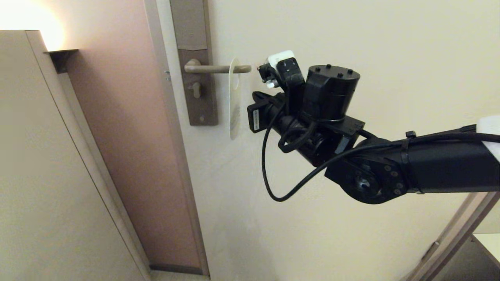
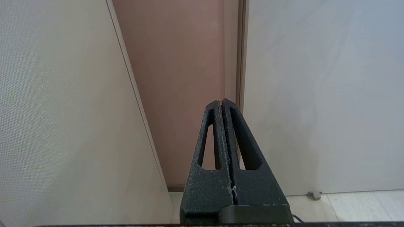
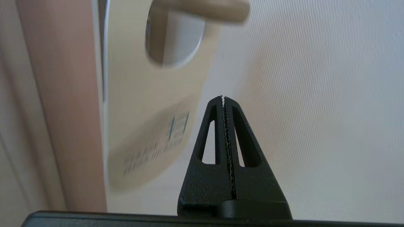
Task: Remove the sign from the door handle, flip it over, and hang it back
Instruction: Hang the sign back with the other side facing out
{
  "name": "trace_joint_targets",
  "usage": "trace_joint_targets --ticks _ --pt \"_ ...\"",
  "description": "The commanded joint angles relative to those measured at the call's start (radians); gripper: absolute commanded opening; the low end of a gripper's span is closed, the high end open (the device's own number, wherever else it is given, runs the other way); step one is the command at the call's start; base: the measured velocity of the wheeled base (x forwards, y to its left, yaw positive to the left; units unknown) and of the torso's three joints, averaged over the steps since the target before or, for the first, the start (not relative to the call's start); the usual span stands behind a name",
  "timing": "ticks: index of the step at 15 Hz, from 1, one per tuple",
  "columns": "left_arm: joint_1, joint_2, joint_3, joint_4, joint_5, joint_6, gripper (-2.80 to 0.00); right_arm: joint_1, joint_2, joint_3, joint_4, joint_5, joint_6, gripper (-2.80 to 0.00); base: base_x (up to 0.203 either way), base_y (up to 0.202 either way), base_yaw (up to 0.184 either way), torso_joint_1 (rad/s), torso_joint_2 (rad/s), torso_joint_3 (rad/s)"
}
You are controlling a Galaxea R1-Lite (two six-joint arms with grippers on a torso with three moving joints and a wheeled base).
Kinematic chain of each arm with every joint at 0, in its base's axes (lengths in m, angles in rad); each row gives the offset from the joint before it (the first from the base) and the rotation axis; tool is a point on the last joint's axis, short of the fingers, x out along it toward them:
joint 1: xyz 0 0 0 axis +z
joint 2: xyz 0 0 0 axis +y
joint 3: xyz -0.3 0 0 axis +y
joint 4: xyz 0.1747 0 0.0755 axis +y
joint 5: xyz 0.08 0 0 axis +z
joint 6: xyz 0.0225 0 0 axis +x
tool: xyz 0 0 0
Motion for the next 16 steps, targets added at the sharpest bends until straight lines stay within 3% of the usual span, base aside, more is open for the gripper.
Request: trace_joint_targets --ticks 1,11,16 --pt "0.0 0.001 0.0 0.0 0.0 0.0 -2.8 0.0 0.065 -0.057 -0.005 -0.002 -0.009 -2.8 0.0 0.0 0.0 0.0 0.0 0.0" --pt "0.0 0.001 0.0 0.0 0.0 0.0 -2.8 0.006 0.173 -0.23 0.0 -0.003 -0.036 -2.8 0.0 0.0 0.0 0.0 0.0 0.0" --pt "0.0 0.001 0.0 0.0 0.0 0.0 -2.8 0.035 0.186 -0.238 0.002 -0.001 -0.039 -2.8 0.0 0.0 0.0 0.0 0.0 0.0"
